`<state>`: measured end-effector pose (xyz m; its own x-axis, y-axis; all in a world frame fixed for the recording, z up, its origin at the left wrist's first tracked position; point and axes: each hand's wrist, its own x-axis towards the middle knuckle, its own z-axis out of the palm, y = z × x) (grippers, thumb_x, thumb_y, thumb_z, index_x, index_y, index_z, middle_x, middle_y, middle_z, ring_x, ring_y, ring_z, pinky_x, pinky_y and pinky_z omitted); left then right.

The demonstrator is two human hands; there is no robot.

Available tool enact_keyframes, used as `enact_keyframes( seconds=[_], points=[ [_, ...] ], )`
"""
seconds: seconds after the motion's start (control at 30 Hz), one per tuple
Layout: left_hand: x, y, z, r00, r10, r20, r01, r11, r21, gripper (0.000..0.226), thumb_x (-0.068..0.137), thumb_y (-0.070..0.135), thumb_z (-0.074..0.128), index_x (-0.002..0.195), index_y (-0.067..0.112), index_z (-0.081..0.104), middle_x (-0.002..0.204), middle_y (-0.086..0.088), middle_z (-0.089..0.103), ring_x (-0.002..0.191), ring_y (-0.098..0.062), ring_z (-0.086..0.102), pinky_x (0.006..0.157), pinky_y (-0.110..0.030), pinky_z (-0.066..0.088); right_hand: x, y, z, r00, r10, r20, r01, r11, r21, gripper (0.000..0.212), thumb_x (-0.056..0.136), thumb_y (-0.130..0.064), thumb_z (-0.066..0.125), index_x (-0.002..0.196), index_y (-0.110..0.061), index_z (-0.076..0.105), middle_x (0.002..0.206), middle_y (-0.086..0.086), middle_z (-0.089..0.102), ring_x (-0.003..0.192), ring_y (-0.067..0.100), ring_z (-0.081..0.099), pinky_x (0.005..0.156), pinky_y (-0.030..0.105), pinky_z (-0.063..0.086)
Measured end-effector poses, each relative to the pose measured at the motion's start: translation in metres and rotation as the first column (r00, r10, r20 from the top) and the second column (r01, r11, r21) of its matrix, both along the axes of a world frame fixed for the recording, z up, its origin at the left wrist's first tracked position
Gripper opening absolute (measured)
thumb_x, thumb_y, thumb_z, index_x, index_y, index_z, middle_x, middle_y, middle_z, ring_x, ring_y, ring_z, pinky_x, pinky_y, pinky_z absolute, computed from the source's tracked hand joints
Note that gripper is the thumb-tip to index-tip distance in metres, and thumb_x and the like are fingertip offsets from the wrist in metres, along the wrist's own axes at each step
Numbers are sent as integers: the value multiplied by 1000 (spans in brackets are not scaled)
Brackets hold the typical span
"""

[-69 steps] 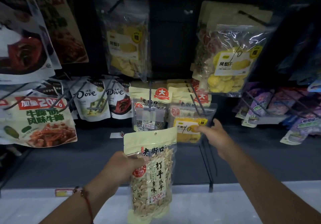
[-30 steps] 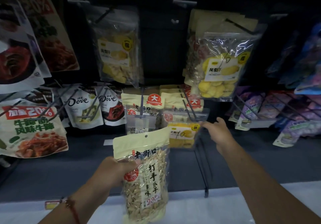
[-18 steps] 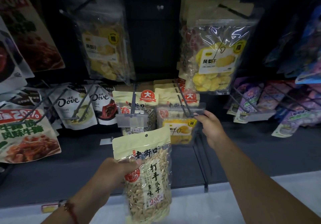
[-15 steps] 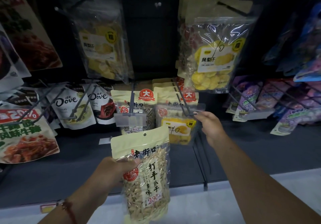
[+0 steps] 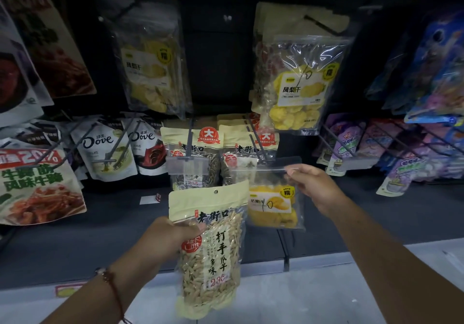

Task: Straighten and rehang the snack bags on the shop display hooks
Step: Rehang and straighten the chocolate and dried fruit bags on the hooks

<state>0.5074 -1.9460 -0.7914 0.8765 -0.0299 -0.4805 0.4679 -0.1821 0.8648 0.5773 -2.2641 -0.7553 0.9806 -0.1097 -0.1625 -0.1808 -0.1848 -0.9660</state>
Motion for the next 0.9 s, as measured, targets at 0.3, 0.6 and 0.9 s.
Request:
enact_keyframes(
  seconds=[0.3,0.6,0.9],
  points=[
    [-12,-16,9,999,-27,43,26,1000,9,34,72,29,86,93,4,75,87,-13,76,92,-30,72,89,-44,54,-52,-36,14,999,-31,-18,30,999,-21,13,97,-13,56,99,-14,69,96,3,69,89,9,65,80,23,49],
    [2,-54,10,999,5,49,3,988,-155,15,82,22,75,93,11,76,92,-9,77,88,-24,68,79,-32,50,-79,-75,33,971,-237,26,236,971,50,12,96,-9,56,96,-10,68,84,3,66,79,14,61,79,23,47],
    [40,-94,7,993,38,108,-20,986,-168,68,58,49,84,112,10,70,98,-6,75,90,-21,70,74,-31,54,-87,-100,68,950,-281,139,279,960,30,14,93,-10,58,83,-14,67,60,-7,69,62,7,65,67,15,51]
  ],
)
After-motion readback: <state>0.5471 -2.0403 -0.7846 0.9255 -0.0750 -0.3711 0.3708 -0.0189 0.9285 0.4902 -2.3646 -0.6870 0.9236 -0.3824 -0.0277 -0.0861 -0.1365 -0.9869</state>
